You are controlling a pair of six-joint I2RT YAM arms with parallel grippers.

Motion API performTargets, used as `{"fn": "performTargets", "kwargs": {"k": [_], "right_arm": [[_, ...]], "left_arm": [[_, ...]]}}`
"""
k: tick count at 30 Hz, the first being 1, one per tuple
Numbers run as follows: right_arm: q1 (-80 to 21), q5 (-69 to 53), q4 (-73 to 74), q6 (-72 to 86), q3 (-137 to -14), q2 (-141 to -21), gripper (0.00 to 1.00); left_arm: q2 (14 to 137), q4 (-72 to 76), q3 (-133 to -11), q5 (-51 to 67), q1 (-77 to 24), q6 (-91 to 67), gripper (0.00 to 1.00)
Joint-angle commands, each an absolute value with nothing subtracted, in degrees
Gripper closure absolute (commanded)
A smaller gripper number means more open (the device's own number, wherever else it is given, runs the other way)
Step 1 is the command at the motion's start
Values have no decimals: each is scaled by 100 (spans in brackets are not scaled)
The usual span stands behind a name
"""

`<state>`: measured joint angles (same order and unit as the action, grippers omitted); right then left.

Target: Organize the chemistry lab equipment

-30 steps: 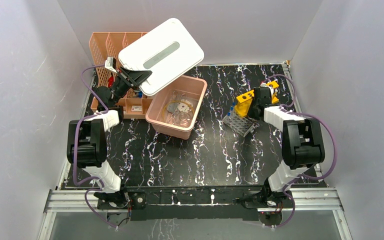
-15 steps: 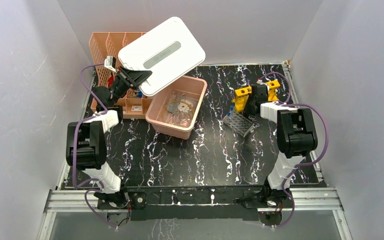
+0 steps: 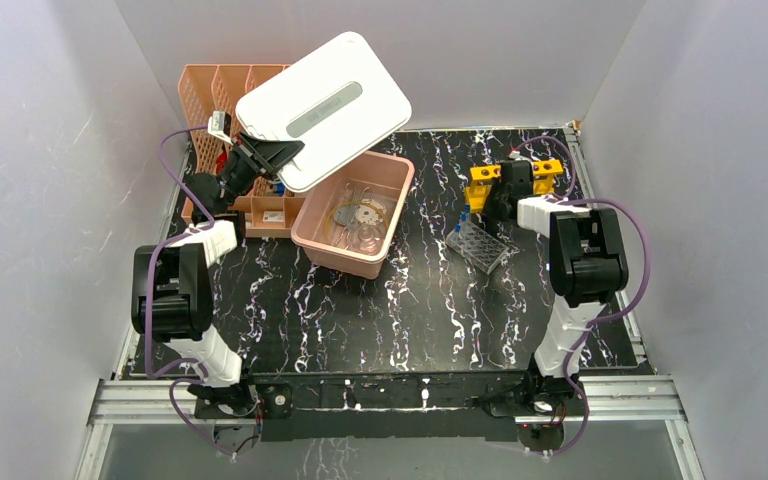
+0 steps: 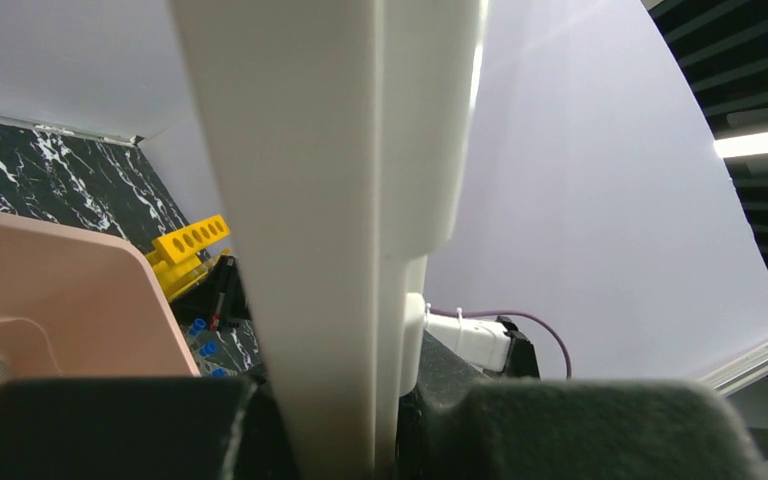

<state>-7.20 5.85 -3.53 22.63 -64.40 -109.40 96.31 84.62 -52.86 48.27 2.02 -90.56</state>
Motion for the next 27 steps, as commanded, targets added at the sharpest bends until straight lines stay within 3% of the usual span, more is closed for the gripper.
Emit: {"fn": "performTargets", "kwargs": {"k": [1,11,19,27], "right_arm": [[-724,510,-374,2246,-6640,-10247,100],[-923,284,474,2458,-5675,-8297,100],[-2035,478,954,2901,-4494,-6807,100],[-2083,633,944,2900,-3788,-6834,100]], "left_arm": [[9420,10024,-5408,4745,177,-9176,100],[9518,10222,-5488,4648,176,-9308,100],[9347,10222,-5125,4680,171,-9105,100],[9250,10222,-4687,4667,170,-8966,100]]}}
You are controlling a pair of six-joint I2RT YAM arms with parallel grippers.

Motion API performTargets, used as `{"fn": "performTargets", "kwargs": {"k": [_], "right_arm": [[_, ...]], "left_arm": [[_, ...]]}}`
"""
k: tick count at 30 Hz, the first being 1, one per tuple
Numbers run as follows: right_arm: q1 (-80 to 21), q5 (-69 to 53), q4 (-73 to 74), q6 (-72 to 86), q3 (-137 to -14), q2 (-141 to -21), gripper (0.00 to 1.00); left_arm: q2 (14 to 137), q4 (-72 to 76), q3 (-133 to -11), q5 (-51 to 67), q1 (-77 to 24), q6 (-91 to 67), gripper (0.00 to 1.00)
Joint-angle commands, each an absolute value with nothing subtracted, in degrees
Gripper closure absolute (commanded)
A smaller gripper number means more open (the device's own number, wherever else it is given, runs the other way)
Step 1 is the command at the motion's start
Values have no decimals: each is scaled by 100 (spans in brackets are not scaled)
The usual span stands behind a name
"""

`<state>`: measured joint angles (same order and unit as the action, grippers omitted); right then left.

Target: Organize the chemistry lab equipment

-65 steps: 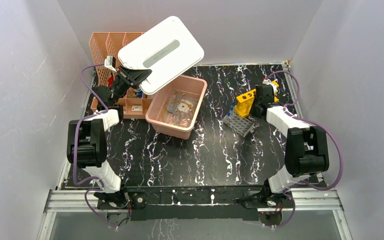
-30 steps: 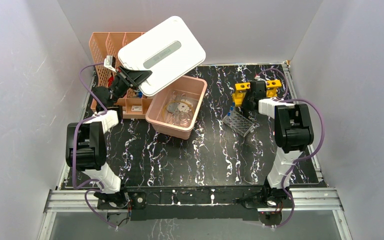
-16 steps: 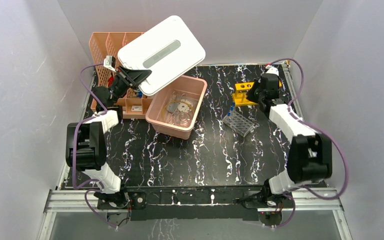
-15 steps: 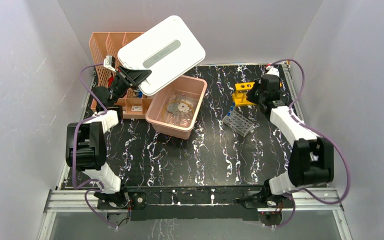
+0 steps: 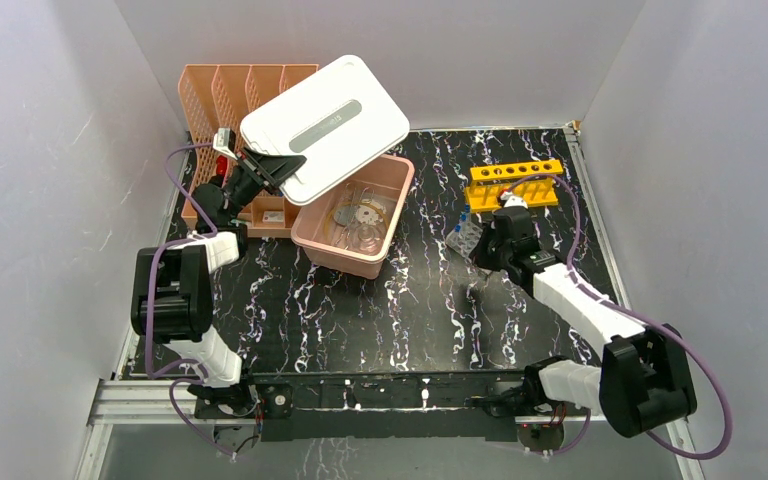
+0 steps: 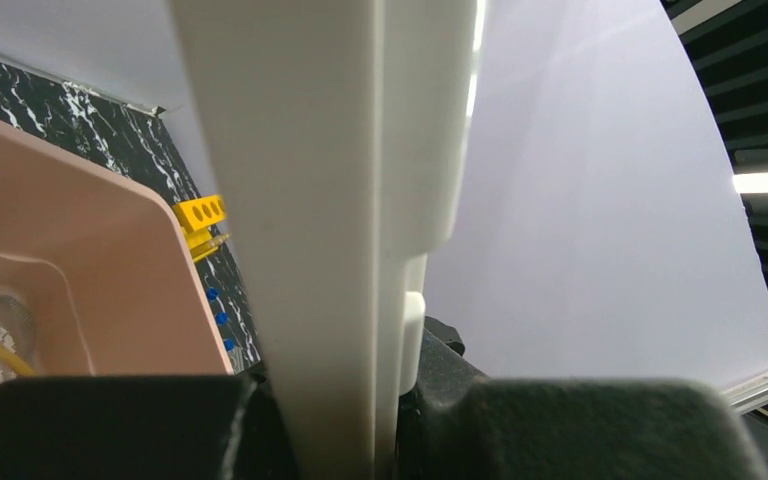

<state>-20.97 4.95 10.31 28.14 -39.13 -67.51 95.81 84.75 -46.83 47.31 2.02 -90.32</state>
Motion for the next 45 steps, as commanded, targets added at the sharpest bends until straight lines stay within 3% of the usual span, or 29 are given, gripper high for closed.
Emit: {"fn": "performTargets", "kwargs": {"k": [1,21,45], "right_arm": [[-2083,646,915,2900,-3750,-6873,100],[-1877,1292,703,2664,-3852,-7811,100],[-990,1099,295,2505,-4623,-8640,100]], "left_arm": [[9236,10226,-4689,4669,172,-8951,100],[9120,10222,-4631,4763,173,-8974,100],[9099,10213,-4728,5040,172,-9088,100]]}}
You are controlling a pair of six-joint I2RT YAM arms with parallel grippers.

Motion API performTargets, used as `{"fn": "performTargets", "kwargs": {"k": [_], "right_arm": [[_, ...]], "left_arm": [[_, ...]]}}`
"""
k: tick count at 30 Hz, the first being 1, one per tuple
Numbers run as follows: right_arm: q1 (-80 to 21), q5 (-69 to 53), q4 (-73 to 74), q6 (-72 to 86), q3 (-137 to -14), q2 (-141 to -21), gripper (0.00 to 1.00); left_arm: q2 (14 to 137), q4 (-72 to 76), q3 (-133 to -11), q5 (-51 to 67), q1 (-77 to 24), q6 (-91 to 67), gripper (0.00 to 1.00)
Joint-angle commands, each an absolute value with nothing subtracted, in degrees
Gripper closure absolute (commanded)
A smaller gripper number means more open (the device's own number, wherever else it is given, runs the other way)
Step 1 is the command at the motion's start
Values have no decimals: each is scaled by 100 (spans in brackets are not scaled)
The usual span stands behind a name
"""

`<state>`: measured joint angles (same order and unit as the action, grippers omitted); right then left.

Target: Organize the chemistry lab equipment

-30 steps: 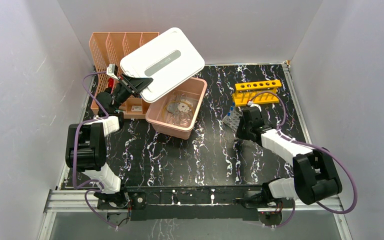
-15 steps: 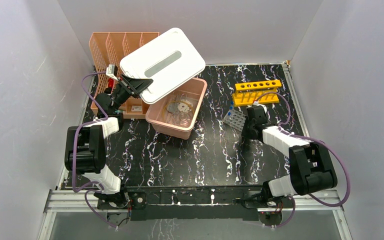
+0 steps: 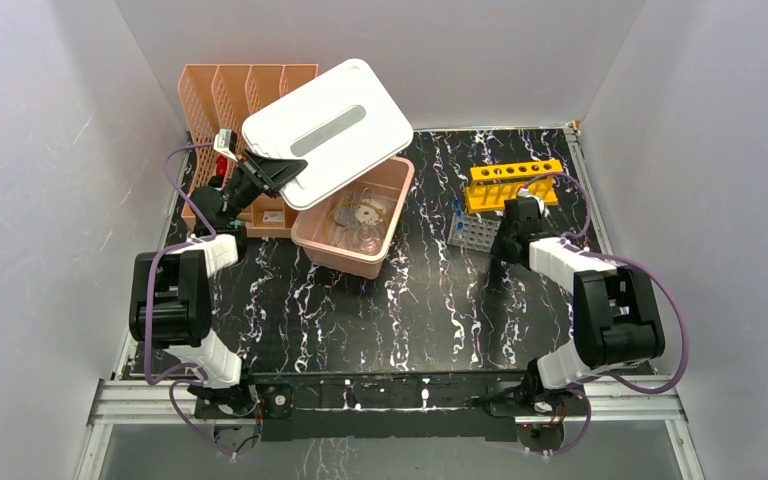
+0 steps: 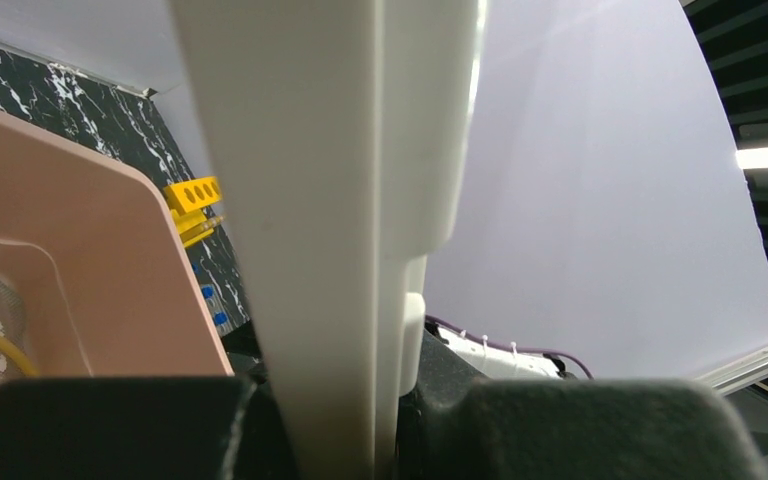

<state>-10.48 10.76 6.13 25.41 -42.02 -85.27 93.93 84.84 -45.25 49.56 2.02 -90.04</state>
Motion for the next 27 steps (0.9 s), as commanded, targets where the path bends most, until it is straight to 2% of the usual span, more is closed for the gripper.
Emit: {"fn": "performTargets", "kwargs": {"k": [1,6,10,16,18,22,24,27], "right_arm": [[-971,1094,304,2505,-4689,-8687,100],[-958,891,421,2537,-4779,-8594,100],[-958,705,660,2588,-4604,-8030,100],[-961,303,831,2715,-4544,-6856,100],[-964,-235,511,2691,-4593,-6626,100],[-979,-2100,-554,3180,-4894,-6817,100],[-1010,-2885,-1515,3772,-4939,-7042,77],[-1168,-3130,-3053,4561,-4928,-7345,40]], "left_arm": [[9095,10213,-4721,5049,172,-9089,100],[9060,10202,-4675,5089,175,-9149,100],[8817,10123,-4340,4718,177,-8835,100],[7599,7508,-4011,3988,80,-7061,100],[7340,7049,-3886,3600,-3,-6925,100],[7252,7169,-3431,2695,-251,-7431,100],[7125,7119,-3237,2159,-447,-7519,100],[6915,7120,-3064,1474,-831,-7581,100]]}}
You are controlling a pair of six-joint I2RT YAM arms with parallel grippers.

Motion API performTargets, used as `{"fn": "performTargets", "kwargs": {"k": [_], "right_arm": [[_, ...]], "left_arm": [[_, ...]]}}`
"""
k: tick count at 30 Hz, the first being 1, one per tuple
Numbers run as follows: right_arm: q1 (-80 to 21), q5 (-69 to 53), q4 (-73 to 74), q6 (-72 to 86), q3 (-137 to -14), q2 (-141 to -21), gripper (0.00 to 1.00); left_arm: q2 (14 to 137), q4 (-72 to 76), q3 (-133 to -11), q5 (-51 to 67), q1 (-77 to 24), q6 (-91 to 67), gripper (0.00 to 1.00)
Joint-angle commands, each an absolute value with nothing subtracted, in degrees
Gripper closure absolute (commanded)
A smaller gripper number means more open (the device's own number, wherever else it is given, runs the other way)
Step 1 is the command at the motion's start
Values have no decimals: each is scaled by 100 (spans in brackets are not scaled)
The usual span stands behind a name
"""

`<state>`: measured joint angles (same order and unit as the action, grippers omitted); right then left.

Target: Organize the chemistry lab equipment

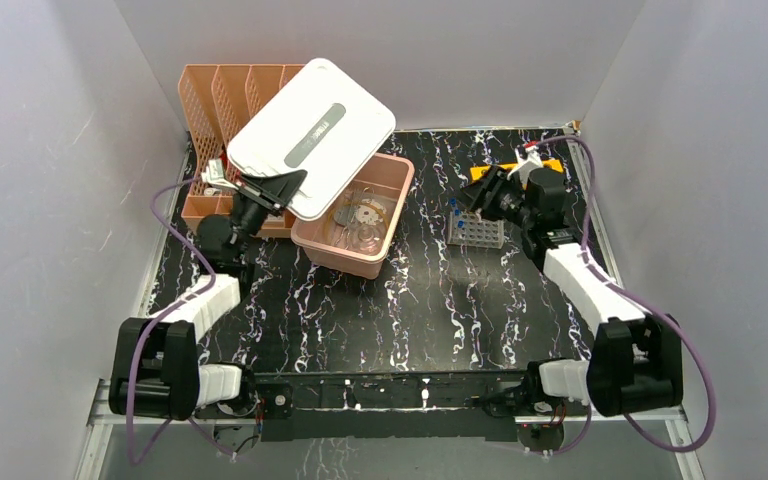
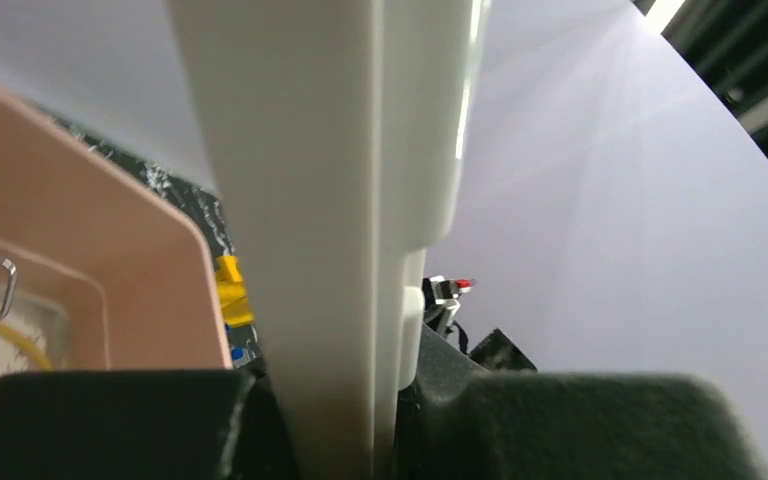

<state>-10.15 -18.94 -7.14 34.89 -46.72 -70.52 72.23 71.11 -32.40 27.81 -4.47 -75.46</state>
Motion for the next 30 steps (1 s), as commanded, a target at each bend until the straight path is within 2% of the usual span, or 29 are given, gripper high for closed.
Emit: {"fn": "performTargets", "kwargs": {"k": [1,4,7,10,14,19,25,30], "right_arm": [[-1323,-3061,-3437,4676,-5012,-7451,32],[-2032,-2715,-3807,4682,-5503,-7994,16],[-2839,-2629,-4431,5036,-6073,-9081,10],[-3081,-2655,-5063,5395,-6369,-9609,10],[-3177,-2906,-6068,5995,-6350,-9927,17],[-3190,-2763,-5707,5641,-5577,-8845,17],[-3190,-2721,-5644,5629,-5300,-8324,14],[-3190,-2692,-5592,5564,-5400,-8436,13]], "left_arm": [[6868,7102,-3032,1266,-945,-7600,100],[6867,7174,-3123,763,-1336,-7637,100],[7115,7483,-3377,512,-2007,-7585,100],[7057,7344,-3300,239,-2438,-7281,100],[7159,7613,-3114,149,-2575,-7425,100],[6620,6613,-3326,-418,-2483,-6929,100],[7159,7149,-3485,-260,-2408,-7319,100],[7427,7494,-3502,-118,-2408,-7599,100]]}}
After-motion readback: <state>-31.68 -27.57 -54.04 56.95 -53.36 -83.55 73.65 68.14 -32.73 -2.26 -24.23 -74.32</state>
